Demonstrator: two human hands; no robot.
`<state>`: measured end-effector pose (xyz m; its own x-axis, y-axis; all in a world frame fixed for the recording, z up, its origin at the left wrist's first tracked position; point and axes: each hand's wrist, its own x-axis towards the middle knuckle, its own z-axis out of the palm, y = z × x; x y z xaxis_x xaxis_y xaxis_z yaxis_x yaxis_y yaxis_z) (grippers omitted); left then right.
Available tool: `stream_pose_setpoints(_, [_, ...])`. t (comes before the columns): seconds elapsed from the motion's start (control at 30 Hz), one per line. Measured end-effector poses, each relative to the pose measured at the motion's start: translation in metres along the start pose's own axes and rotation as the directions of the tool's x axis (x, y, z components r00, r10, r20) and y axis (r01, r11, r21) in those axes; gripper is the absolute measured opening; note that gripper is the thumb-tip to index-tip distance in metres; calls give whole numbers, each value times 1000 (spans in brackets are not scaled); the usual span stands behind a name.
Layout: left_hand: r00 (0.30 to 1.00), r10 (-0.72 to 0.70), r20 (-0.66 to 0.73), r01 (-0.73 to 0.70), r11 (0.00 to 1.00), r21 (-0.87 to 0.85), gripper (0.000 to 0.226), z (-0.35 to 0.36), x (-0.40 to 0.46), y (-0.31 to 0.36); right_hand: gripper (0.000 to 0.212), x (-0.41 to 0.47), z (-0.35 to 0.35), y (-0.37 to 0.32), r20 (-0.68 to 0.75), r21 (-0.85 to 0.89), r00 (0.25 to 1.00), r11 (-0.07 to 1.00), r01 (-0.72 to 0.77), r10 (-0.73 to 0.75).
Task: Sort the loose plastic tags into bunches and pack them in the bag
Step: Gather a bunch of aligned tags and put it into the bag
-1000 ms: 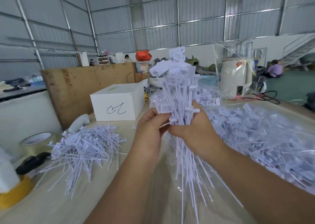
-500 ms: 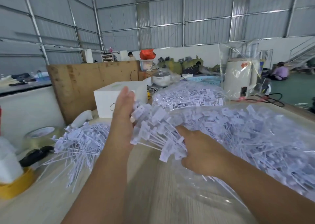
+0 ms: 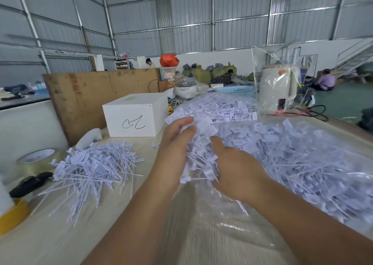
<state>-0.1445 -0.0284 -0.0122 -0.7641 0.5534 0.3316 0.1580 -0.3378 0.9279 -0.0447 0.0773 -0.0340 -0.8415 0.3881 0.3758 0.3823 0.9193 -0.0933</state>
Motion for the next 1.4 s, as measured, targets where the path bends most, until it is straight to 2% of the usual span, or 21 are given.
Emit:
stream_pose_setpoints(0.13, [1000,18,-24,-13,981,196,31,-4,5,0,80,-1,0,7,-8,-16,999,999,44,-45])
stream_pose_setpoints(0.2, [977,101,-188,-41,954,297,33,-19,13,6,79,0,0,5,0,-37,995,994,101,-101])
stream_pose_setpoints(0.27, [889,244,-387,-67,906,417,43,-42,25,13,79,-1,0,4,19,-37,986,986,165,-164])
stream_pose_setpoints(0.3, [864,255,-433,-42,895,443,46,-51,31,16,80,-2,0,3,27,-34,982,981,190,-189])
stream_pose_setpoints(0.33, [882,194,-430,4,909,417,46,-57,35,17,80,-3,1,2,29,-37,977,977,210,-209])
stream_pose_setpoints(0.4, [954,-66,-292,152,946,284,37,-59,38,11,79,-3,1,0,8,-67,972,970,235,-235])
stream_pose_setpoints(0.47, [953,-286,-98,298,943,150,37,-59,27,-1,73,-2,2,-3,-8,-102,970,966,239,-241])
stream_pose_setpoints(0.5, [945,-327,-10,327,942,78,39,-59,20,-6,69,-2,2,-4,-8,-117,970,964,239,-242])
stream_pose_setpoints(0.57, [939,-319,126,322,947,-5,40,-57,12,-12,62,-1,5,-5,8,-144,969,959,244,-245])
stream_pose_setpoints(0.67, [943,-316,101,319,948,-16,41,-49,8,-17,62,-2,9,-6,30,-141,967,956,256,-255])
stream_pose_setpoints(0.8, [924,-370,98,364,928,80,36,-41,4,-22,67,-2,12,-3,34,-132,966,957,260,-258])
stream_pose_setpoints(0.93, [943,-296,150,275,950,145,30,-43,3,-16,65,-2,11,0,74,-91,961,957,274,-268])
stream_pose_setpoints(1.03, [975,-197,99,175,965,193,36,-57,9,-12,66,-3,9,0,83,-67,953,952,298,-293])
stream_pose_setpoints(1.17, [984,-178,7,178,984,-14,36,-71,18,-11,66,-5,6,-3,97,-61,945,946,318,-312])
stream_pose_setpoints(1.2, [985,-174,-3,174,984,-22,31,-72,19,-11,66,-6,6,-3,101,-61,943,944,323,-316])
stream_pose_setpoints(1.3, [987,-159,-32,161,981,105,8,-70,15,-16,68,-6,7,-4,98,-66,939,939,337,-330])
stream_pose_setpoints(1.4, [991,-102,-89,117,977,180,15,-68,13,-19,69,-6,6,-3,86,-62,942,942,330,-324])
